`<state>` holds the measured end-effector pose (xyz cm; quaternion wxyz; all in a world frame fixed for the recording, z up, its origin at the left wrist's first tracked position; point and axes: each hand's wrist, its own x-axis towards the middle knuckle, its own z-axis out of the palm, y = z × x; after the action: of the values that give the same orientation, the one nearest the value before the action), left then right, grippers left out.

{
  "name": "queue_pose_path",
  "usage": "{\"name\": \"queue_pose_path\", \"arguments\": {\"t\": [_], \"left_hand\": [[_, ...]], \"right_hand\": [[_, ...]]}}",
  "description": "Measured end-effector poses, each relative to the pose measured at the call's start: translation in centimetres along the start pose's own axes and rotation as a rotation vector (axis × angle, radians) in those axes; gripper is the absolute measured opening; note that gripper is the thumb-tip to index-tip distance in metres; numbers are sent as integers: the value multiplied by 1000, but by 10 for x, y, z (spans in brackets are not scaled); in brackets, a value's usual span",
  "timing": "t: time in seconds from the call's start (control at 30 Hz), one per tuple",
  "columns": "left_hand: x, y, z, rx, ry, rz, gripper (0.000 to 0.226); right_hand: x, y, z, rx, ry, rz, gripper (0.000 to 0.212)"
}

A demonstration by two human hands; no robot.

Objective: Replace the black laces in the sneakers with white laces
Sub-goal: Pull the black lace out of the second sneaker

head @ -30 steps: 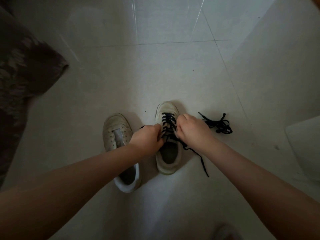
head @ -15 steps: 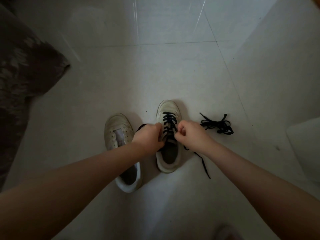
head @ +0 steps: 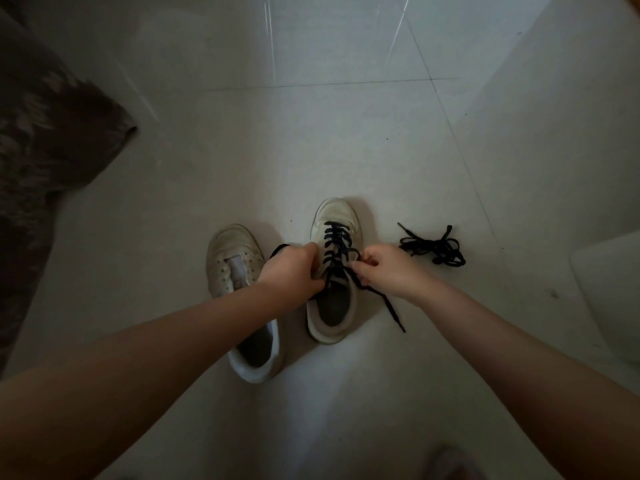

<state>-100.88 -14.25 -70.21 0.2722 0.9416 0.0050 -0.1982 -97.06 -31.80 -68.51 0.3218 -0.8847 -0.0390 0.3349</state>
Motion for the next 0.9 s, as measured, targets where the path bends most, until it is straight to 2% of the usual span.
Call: {"name": "queue_pose_path", "arguments": {"t": [0.07,0.13,0.2,0.27,0.37,0.43,0.6,0.67,0.73,0.77,0.8,0.9], "left_hand": [[-1,0,1,13,-3,8,23],[-2,-2,1,14,-4,6,22],[-3,-2,1,6,1,4,22],[-3,-2,1,9,5,5,23],[-4,-2,2,-3,22,8,24],[-4,-2,2,-7,19,4,24],[-2,-1,1,-2,7,-10,24],[-3,-3,1,-24,9,-21,24],[-6,-4,1,-67,22,-37,24],[-6,-4,1,-81,31,-41,25],[-6,-4,1,-86,36,-43,25],[-5,-2,2,-70,35,-47,23]], "right_hand": [[3,-1,-8,-188,92,-75,15],[6,0,-22,-369,252,-165,10],[6,1,-31,-428,338,-215,9],[5,1,-25,-319,328,-171,15],[4,2,-8,-128,112,13,43],[2,4,1,-51,37,27,52],[3,-3,5,-98,136,-52,20],[7,-3,-7,-74,280,-49,17],[9,3,-27,50,452,8,19],[10,7,-35,111,483,31,19],[8,9,-39,137,459,42,20],[0,7,-26,41,205,35,28]]}}
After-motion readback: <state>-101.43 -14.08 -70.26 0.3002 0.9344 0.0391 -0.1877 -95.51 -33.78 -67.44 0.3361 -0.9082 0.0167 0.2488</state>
